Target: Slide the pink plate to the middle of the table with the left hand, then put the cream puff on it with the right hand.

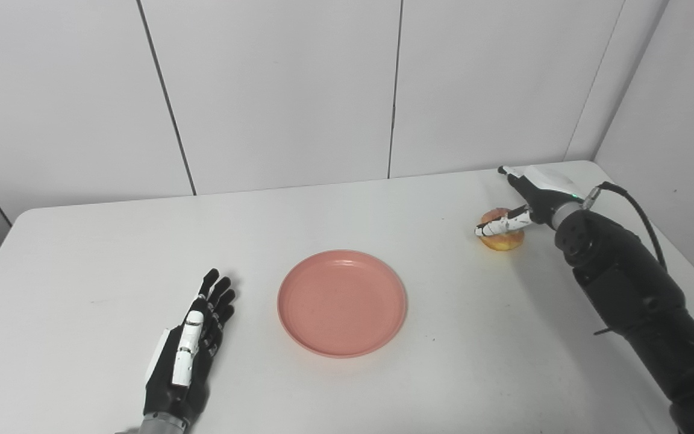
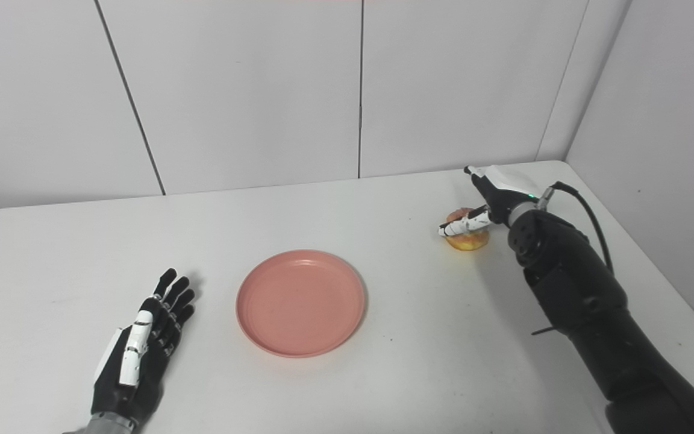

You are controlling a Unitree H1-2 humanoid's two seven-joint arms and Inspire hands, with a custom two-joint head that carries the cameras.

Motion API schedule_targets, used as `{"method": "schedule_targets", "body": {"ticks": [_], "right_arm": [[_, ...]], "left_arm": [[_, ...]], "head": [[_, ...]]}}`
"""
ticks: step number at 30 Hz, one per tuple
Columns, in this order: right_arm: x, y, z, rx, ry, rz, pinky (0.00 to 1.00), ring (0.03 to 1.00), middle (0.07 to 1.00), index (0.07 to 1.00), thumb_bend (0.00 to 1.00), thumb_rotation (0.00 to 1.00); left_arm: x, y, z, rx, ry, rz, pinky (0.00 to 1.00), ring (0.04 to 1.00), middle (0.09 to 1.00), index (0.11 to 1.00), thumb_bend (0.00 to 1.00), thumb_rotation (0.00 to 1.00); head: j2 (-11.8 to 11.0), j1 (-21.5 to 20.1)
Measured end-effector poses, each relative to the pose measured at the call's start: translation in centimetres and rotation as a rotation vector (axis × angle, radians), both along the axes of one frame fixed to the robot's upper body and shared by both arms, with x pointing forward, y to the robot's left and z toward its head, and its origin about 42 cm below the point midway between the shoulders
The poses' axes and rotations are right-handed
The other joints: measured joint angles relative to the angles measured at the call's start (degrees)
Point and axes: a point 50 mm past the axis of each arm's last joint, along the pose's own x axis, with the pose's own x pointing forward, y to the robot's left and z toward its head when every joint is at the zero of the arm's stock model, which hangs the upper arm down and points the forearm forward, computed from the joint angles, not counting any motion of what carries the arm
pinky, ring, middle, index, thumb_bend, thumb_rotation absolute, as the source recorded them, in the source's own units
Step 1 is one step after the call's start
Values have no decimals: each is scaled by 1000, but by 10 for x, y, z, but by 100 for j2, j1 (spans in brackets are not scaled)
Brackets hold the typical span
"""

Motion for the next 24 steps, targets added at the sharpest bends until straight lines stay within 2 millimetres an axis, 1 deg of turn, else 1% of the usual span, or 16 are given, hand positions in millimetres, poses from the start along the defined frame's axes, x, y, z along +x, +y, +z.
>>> {"method": "schedule_targets", "body": {"ticks": [3, 6, 13, 17, 24], "right_arm": [[0, 0, -2, 7, 1, -2, 797, 927, 971, 965, 919, 418], [0, 0, -2, 2, -5, -3, 810, 925, 967, 967, 930, 423], [0, -1, -4, 3, -2, -4, 811, 932, 966, 955, 933, 422], [0, 0, -6, -6, 5, -1, 825, 952, 971, 961, 926, 420], [0, 1, -8, -11, 19, 1, 821, 948, 965, 960, 923, 407]], "left_arm": [[0, 0, 0, 1, -1, 0, 993, 977, 980, 971, 347, 1000], [0, 1, 0, 2, -1, 0, 994, 977, 979, 971, 346, 1000], [0, 1, 0, 4, -2, -2, 994, 975, 978, 971, 349, 1000], [-1, 2, 1, 7, -2, -4, 991, 973, 974, 968, 354, 1000], [-2, 2, 1, 7, -3, -3, 993, 971, 975, 969, 358, 1000]], "head": [[9, -9], [35, 9], [62, 18], [79, 18], [97, 26]]}}
